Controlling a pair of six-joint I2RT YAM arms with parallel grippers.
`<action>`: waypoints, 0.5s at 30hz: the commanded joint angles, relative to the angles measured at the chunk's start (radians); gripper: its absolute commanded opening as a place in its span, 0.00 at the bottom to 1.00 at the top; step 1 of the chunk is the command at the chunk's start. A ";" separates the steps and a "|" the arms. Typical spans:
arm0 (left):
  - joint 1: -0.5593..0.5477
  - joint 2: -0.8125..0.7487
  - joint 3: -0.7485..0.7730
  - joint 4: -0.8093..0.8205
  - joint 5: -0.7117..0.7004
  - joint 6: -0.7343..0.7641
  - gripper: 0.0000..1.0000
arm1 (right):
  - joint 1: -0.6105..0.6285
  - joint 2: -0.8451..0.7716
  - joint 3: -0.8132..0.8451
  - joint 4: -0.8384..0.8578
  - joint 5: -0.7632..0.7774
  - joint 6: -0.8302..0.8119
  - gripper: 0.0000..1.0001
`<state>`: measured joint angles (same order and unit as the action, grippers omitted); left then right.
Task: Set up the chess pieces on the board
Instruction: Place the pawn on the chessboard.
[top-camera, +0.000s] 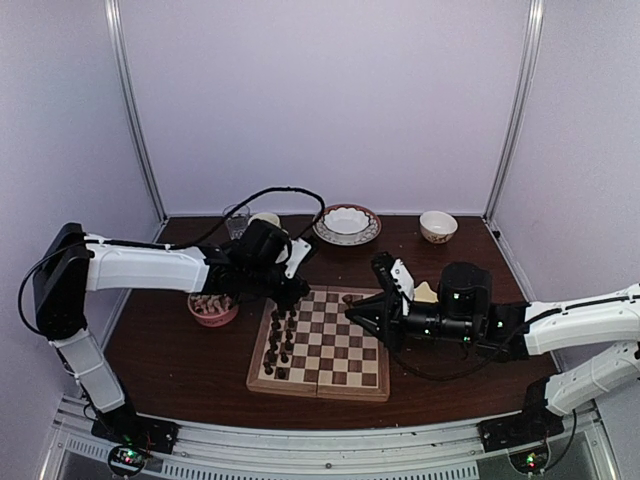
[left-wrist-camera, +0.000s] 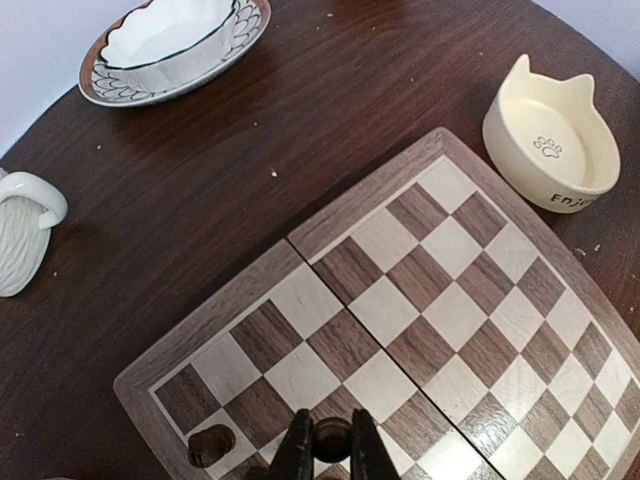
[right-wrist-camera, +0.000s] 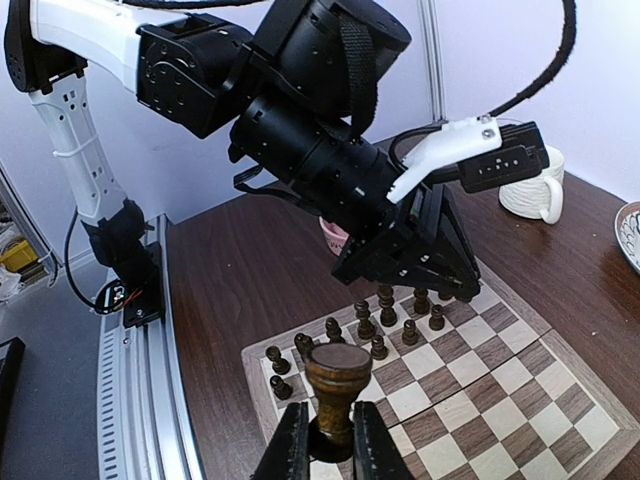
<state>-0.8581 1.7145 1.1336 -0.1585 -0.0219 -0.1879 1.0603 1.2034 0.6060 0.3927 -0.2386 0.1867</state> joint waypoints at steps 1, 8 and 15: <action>0.007 0.061 0.075 -0.056 -0.047 0.028 0.00 | 0.007 -0.019 -0.014 0.027 0.028 0.007 0.00; 0.007 0.164 0.155 -0.115 -0.049 0.031 0.00 | 0.006 -0.019 -0.013 0.026 0.030 0.007 0.00; 0.007 0.216 0.190 -0.132 -0.038 0.030 0.00 | 0.006 -0.028 -0.014 0.025 0.029 0.007 0.00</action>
<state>-0.8581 1.9167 1.2888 -0.2756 -0.0570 -0.1684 1.0603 1.1999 0.6029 0.3931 -0.2268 0.1871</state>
